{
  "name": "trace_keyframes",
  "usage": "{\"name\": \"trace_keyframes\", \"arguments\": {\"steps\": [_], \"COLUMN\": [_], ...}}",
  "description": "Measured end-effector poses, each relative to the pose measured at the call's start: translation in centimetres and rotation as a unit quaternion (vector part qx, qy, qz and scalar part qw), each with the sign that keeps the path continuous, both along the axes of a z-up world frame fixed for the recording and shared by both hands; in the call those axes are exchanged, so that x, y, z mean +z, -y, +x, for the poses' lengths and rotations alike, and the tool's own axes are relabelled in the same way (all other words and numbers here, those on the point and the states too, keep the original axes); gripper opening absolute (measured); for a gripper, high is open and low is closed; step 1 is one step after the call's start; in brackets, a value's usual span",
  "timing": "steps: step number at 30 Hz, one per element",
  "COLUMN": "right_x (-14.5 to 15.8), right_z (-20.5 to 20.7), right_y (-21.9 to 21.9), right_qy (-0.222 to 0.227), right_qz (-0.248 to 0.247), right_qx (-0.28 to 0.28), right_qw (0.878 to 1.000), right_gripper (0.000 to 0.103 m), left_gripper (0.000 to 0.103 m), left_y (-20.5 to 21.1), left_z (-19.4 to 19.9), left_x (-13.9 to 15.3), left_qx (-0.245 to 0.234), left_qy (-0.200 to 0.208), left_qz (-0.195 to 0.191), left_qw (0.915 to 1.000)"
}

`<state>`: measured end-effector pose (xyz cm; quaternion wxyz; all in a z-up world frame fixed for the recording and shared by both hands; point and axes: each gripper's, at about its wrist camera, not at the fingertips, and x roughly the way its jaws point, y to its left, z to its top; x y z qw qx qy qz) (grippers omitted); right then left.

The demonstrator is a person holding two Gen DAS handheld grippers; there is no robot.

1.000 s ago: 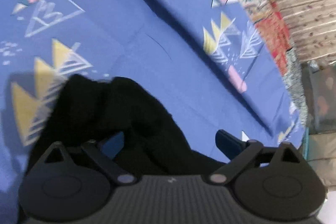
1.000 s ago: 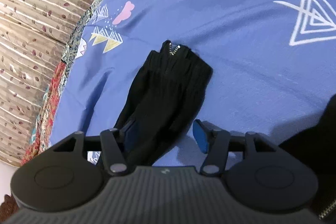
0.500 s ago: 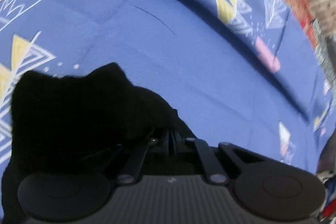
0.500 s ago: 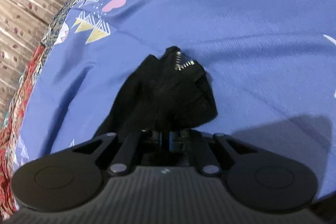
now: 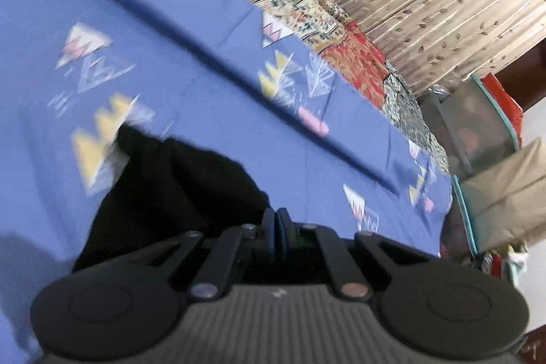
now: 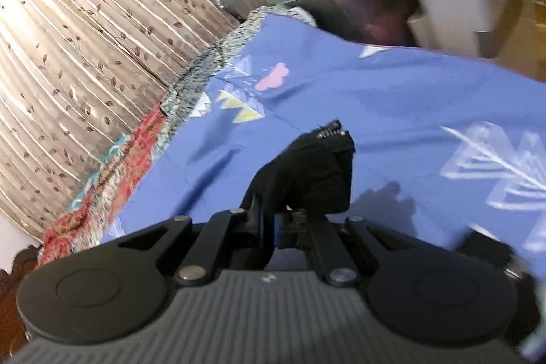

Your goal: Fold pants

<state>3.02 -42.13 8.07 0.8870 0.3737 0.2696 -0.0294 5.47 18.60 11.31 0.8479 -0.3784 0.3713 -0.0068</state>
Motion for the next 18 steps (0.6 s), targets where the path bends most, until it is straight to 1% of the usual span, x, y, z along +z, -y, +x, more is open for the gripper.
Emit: {"name": "trace_keyframes", "arguments": {"steps": [2,4,6,8,9,10,11,12,13,14,15,16,17,18], "right_x": [-1.1,-2.7,-4.2,-5.8,-6.7,-7.5,-8.2,-8.8,-9.3,-9.4,-9.5,-9.3,-8.9,-8.5], "right_z": [-2.9,-5.9,-8.1,-9.7,-10.0,-10.0,-10.1,-10.5,-11.1,-11.6,-12.0,-12.4,-12.7,-13.1], "right_y": [0.2,1.0,1.2,1.0,0.6,0.3,0.3,0.6,1.2,1.6,1.9,2.0,2.1,2.1], "right_qy": [-0.018,-0.038,-0.053,-0.075,-0.095,-0.113,-0.124,-0.125,-0.118,-0.108,-0.097,-0.088,-0.084,-0.082], "right_qz": [-0.008,0.006,0.020,0.018,0.003,-0.014,-0.012,0.005,0.034,0.063,0.083,0.090,0.085,0.070], "right_qx": [-0.015,-0.039,-0.054,-0.061,-0.063,-0.067,-0.080,-0.096,-0.112,-0.129,-0.146,-0.163,-0.182,-0.209], "right_qw": [1.000,0.999,0.997,0.995,0.994,0.991,0.989,0.988,0.986,0.984,0.981,0.979,0.976,0.972], "right_gripper": [0.008,0.008,0.008,0.008,0.009,0.013,0.018,0.026,0.031,0.042,0.045,0.045,0.045,0.047], "left_gripper": [0.002,0.002,0.002,0.002,0.002,0.002,0.002,0.003,0.003,0.003,0.008,0.011,0.020,0.030], "left_y": [-0.3,-0.1,-0.7,-1.0,-1.1,-1.2,-1.4,-1.7,-2.0,-2.4,-2.8,-3.1,-3.5,-3.7], "left_z": [-3.0,-6.4,-9.2,-11.3,-11.9,-12.5,-13.0,-13.3,-13.5,-13.7,-13.7,-13.5,-13.1,-12.7], "left_x": [-0.6,-1.6,-2.7,-4.6,-5.6,-6.4,-7.1,-7.4,-7.5,-7.2,-6.7,-6.2,-5.6,-5.2], "left_qx": [0.003,0.020,0.036,0.046,0.048,0.057,0.064,0.068,0.074,0.081,0.088,0.088,0.089,0.091], "left_qy": [-0.005,-0.010,-0.018,-0.040,-0.056,-0.074,-0.086,-0.088,-0.086,-0.081,-0.074,-0.067,-0.060,-0.056], "left_qz": [-0.012,-0.007,-0.021,-0.038,-0.035,-0.034,-0.039,-0.046,-0.050,-0.051,-0.047,-0.043,-0.035,-0.029], "left_qw": [0.9999,0.9997,0.9990,0.9974,0.9966,0.9951,0.9935,0.9927,0.9922,0.9921,0.9923,0.9929,0.9936,0.9939]}}
